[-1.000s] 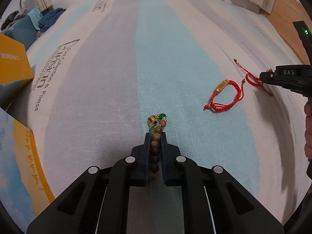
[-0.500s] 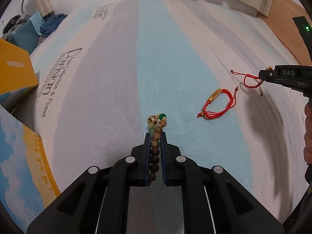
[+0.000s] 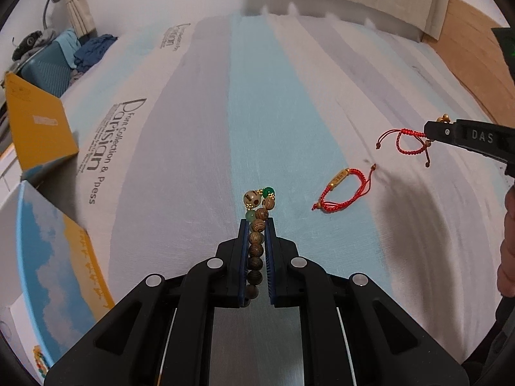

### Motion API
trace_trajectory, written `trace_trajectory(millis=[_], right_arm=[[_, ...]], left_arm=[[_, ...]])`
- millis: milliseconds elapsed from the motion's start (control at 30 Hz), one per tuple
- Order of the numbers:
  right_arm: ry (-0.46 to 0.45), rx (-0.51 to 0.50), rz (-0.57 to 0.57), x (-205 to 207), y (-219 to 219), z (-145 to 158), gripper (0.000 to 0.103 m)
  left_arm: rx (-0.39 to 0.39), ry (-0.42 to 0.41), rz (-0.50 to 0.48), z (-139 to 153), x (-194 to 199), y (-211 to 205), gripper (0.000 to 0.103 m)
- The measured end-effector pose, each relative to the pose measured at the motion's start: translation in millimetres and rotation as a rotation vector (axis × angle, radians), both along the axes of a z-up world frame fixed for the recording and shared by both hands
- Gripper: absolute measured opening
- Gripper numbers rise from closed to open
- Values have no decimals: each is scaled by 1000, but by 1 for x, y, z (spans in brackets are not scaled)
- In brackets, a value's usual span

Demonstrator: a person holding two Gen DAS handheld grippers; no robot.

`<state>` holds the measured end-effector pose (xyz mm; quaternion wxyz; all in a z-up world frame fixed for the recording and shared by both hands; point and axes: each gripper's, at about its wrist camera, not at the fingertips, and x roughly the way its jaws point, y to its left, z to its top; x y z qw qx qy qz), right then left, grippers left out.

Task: Organize jewelry
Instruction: 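Lift and carry both held bracelets over the white box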

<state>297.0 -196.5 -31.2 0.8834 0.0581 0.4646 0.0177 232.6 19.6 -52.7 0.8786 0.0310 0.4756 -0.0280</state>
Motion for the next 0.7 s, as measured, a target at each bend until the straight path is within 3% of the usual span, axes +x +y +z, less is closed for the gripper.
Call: trace_trajectory(millis=[700], right_arm=[[-122,37,126,-47,46,67,16]], left_arm=[[-15,-83,71,68,-41,27,8]])
